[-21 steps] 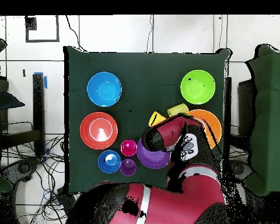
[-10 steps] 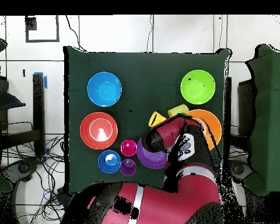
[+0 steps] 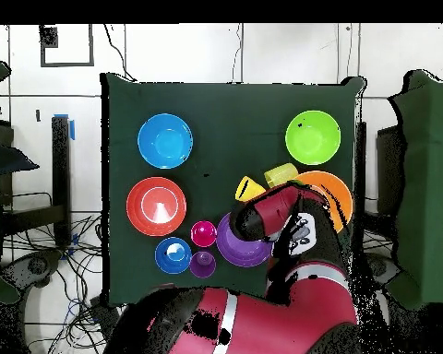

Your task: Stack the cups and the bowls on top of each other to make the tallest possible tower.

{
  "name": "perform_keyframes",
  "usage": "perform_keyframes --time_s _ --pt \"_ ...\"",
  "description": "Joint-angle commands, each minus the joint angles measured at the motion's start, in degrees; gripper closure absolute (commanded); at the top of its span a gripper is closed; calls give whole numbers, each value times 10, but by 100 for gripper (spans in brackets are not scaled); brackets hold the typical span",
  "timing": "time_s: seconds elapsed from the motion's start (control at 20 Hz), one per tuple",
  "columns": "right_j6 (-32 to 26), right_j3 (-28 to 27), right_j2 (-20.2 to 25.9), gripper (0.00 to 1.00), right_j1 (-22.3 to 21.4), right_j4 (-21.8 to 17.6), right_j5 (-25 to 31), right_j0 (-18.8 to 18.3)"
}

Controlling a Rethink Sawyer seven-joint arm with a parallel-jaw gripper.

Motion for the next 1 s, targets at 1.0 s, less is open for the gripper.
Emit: perform_keyframes --time_s 1.0 --pt "-44 -3 77 100 -52 42 29 3"
